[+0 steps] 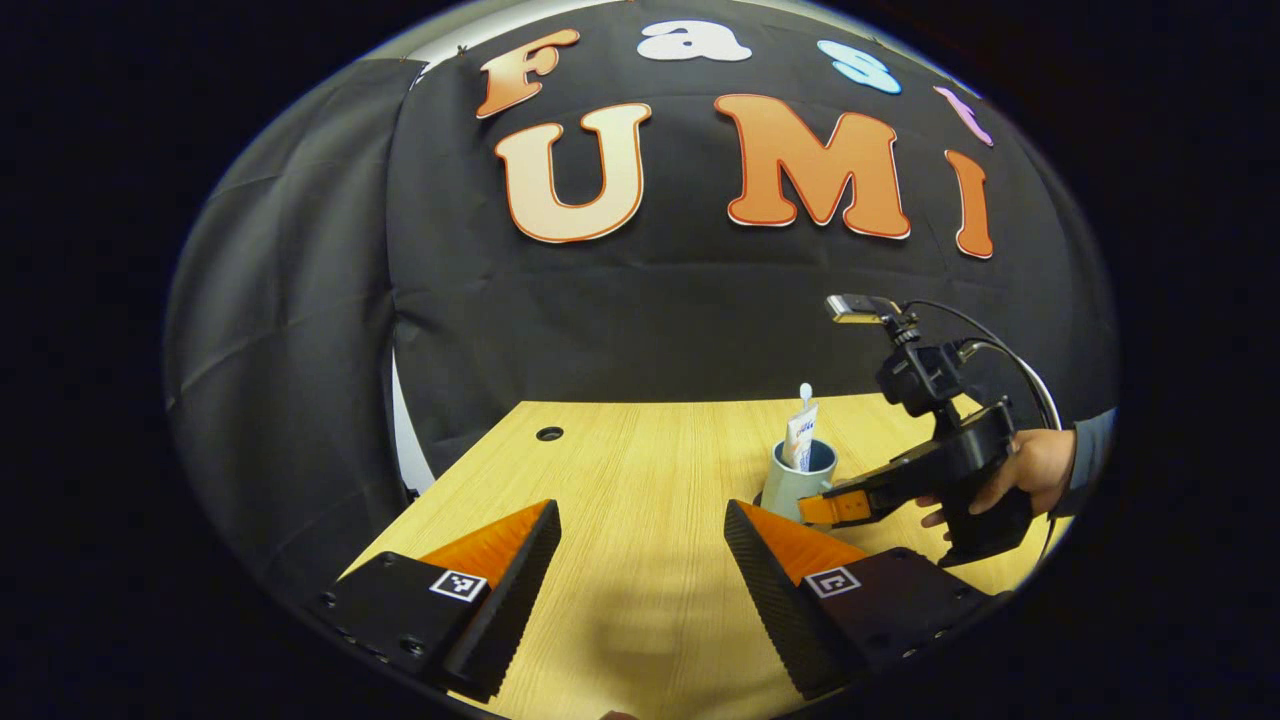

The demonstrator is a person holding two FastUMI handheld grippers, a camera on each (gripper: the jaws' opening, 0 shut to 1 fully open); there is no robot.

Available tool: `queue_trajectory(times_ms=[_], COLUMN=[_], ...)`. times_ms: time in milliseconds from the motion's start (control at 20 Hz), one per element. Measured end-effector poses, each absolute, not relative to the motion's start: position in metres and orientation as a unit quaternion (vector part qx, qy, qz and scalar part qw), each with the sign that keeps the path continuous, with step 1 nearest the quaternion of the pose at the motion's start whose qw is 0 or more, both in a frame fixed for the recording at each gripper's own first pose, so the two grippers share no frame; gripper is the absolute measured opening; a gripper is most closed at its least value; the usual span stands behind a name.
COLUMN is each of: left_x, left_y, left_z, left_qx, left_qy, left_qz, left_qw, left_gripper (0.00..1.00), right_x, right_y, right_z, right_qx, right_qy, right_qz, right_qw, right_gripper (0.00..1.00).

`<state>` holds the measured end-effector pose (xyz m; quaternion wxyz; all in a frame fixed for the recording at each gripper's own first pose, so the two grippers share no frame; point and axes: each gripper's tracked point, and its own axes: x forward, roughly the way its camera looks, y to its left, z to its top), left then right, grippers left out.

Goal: Put the toothbrush and toothpaste on the desktop into the cup, then pick up the cup and place it on the coaster on the desktop.

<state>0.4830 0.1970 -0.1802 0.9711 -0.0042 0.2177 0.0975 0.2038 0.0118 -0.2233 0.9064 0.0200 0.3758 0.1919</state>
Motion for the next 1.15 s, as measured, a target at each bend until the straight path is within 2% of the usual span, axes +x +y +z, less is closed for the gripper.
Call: queue_trajectory(times_ms=[100, 150, 400, 750, 900, 1100, 1150], left_x=[0.485, 0.487, 0.491, 0.496, 0.489, 0.469, 0.466], left_y=[0.185, 0.178, 0.146, 0.099, 0.085, 0.070, 0.067], left_z=[-0.175, -0.169, -0.134, -0.060, -0.020, 0.036, 0.041], left_qx=[-0.009, -0.010, 0.008, 0.015, 0.017, 0.019, 0.027], left_qy=[0.214, 0.207, 0.171, 0.096, 0.055, -0.018, -0.024], left_qz=[0.094, 0.088, 0.078, 0.060, 0.056, 0.046, 0.044], left_qw=[0.972, 0.974, 0.982, 0.993, 0.997, 0.999, 0.998], left_gripper=[0.99, 0.99, 0.99, 0.99, 0.99, 1.00, 1.00], right_x=[0.194, 0.189, 0.160, 0.127, 0.117, 0.108, 0.098], right_y=[-0.001, -0.007, -0.060, -0.144, -0.166, -0.199, -0.215], right_z=[-0.204, -0.190, -0.122, -0.017, -0.009, -0.018, -0.028], right_qx=[0.026, 0.035, 0.046, 0.097, 0.088, 0.070, 0.067], right_qy=[0.349, 0.330, 0.237, 0.072, 0.011, -0.026, -0.019], right_qz=[0.197, 0.202, 0.198, 0.133, 0.106, 0.079, 0.069], right_qw=[0.916, 0.921, 0.950, 0.984, 0.990, 0.994, 0.995], right_gripper=[0.94, 0.98, 0.98, 0.97, 0.97, 1.00, 0.97])
